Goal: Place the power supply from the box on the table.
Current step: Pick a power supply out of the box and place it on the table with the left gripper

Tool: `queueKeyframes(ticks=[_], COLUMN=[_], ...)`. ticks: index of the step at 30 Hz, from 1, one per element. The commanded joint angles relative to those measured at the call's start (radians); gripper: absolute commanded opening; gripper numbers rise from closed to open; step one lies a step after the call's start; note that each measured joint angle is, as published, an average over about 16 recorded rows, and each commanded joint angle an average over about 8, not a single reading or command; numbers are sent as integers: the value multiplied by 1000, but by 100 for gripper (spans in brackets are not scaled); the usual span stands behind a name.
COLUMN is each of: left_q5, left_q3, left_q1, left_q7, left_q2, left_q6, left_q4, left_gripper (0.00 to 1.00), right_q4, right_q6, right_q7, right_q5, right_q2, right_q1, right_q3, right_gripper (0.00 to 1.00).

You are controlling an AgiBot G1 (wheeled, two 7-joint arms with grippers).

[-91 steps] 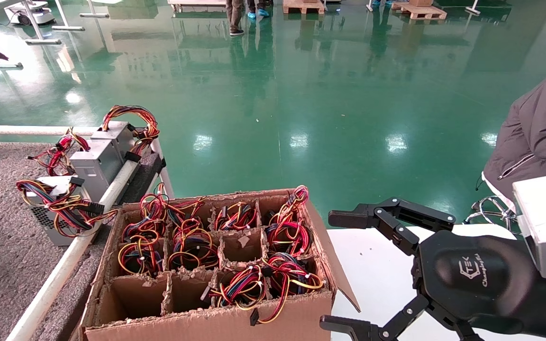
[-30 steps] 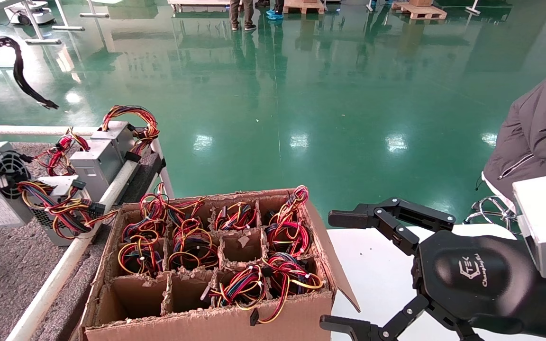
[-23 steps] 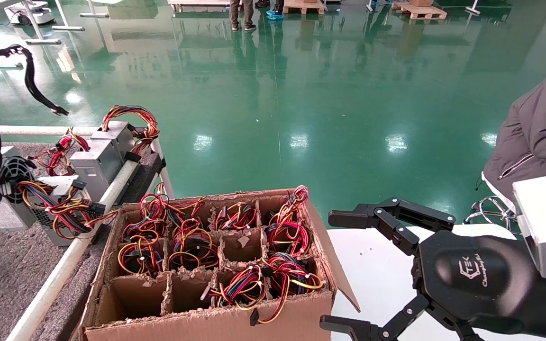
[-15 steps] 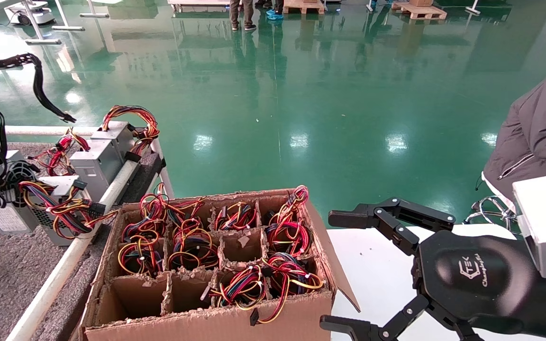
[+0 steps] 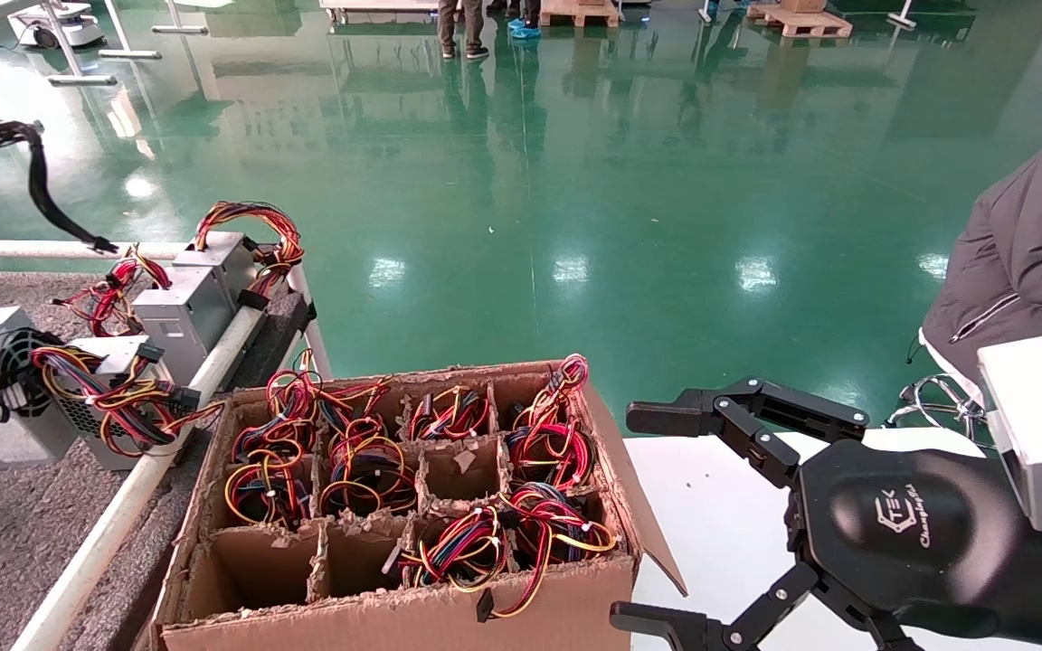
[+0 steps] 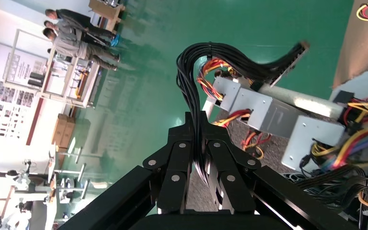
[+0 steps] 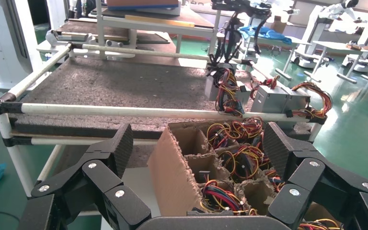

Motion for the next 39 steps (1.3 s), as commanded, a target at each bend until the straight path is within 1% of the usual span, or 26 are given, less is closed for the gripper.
queueKeyframes(ticks=[1, 23, 39], left_q5=[-1, -32, -86], left_q3=[8, 58, 98], left_q1=[-5, 3, 43], left_q7=[-7, -62, -87], left_q2=[-13, -41, -80], left_q6=[5, 36, 60], left_q4=[-6, -60, -119], left_gripper=[0, 0, 0], right_q4=[0, 0, 0], right_q6=[0, 0, 0], right_q7=[0, 0, 0], right_q5=[0, 0, 0], right_q2=[0, 0, 0], right_q1=[0, 0, 0], right_q3=[0, 0, 0], right_gripper=[100, 100, 100])
